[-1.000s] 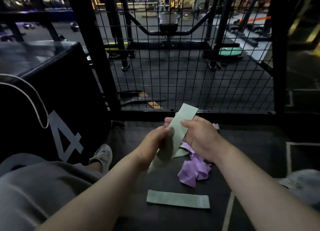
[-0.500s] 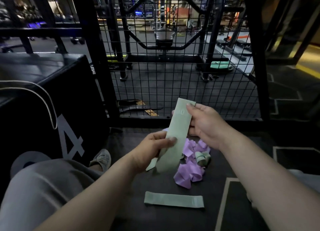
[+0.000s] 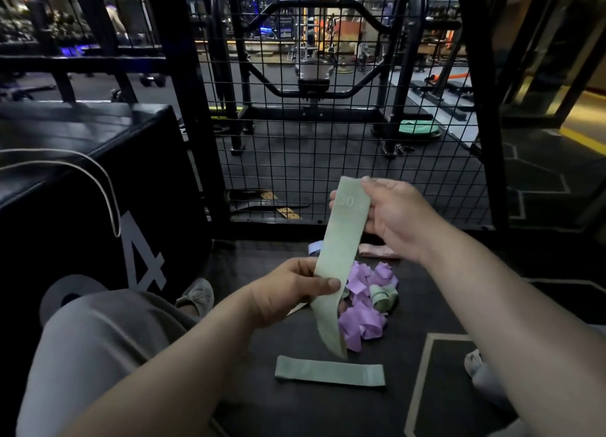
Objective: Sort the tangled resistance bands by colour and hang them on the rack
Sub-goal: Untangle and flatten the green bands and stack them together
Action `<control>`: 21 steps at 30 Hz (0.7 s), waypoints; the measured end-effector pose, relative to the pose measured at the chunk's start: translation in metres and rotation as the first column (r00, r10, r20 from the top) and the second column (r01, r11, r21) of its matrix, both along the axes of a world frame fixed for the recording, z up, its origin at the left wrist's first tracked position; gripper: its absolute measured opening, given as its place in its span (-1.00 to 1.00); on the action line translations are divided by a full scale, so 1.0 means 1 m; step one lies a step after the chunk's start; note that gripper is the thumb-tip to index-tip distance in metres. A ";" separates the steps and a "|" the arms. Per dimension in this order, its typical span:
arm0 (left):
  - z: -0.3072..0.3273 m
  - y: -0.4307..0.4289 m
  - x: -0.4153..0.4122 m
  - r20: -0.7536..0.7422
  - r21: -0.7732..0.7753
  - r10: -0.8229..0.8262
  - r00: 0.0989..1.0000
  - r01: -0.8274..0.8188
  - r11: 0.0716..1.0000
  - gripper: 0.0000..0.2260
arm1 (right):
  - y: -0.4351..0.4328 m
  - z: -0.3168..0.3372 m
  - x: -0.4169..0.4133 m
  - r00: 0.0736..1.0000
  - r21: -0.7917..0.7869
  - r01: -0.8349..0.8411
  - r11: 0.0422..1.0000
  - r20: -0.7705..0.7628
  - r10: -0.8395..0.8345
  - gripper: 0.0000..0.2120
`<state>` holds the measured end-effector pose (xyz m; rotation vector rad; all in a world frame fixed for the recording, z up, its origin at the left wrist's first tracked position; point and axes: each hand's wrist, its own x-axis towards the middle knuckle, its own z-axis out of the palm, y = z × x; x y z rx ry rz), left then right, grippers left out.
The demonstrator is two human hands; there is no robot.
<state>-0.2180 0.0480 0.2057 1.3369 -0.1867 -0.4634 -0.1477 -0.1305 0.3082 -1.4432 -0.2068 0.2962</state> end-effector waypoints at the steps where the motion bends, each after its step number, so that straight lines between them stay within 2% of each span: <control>1: -0.001 0.004 0.000 -0.009 0.027 -0.011 1.000 0.011 1.000 -0.80 | -0.002 0.000 0.002 0.998 -0.008 0.067 0.998 0.017 -0.067 -0.68; 3: -0.001 0.013 -0.001 -0.023 0.122 0.010 1.000 -0.007 0.993 -0.76 | -0.007 -0.004 0.008 0.979 -0.035 0.200 0.979 0.049 -0.198 -0.71; 6: 0.000 0.029 -0.004 -0.038 0.207 0.089 0.995 -0.079 0.975 -0.87 | -0.020 -0.015 0.016 0.948 -0.095 0.318 0.943 0.051 -0.314 -0.79; 8: -0.003 0.040 -0.006 -0.037 0.255 0.115 0.993 -0.102 0.961 -0.89 | -0.030 -0.022 0.020 0.933 -0.054 0.360 0.932 0.013 -0.359 -0.78; 10: -0.008 0.049 -0.008 -0.034 0.287 0.158 0.987 -0.142 0.947 -0.90 | -0.040 -0.025 0.024 0.905 0.061 0.422 0.905 -0.078 -0.417 -0.78; 12: -0.012 0.054 -0.008 -0.033 0.276 0.218 0.975 -0.200 0.940 -0.91 | -0.048 -0.029 0.027 0.877 0.151 0.475 0.867 -0.167 -0.452 -0.83; 14: -0.015 0.056 -0.009 -0.025 0.260 0.302 0.953 -0.285 0.922 -0.91 | -0.054 -0.036 0.029 0.858 0.159 0.504 0.849 -0.209 -0.470 -0.85; 18: -0.024 0.059 -0.001 0.013 0.248 0.456 0.890 -0.444 0.861 -0.90 | -0.060 -0.056 0.029 0.829 0.090 0.530 0.843 -0.265 -0.493 -0.82; 21: -0.025 0.054 0.007 0.018 0.154 0.564 0.825 -0.560 0.814 -0.87 | -0.061 -0.076 0.027 0.826 -0.016 0.488 0.873 -0.313 -0.468 -0.80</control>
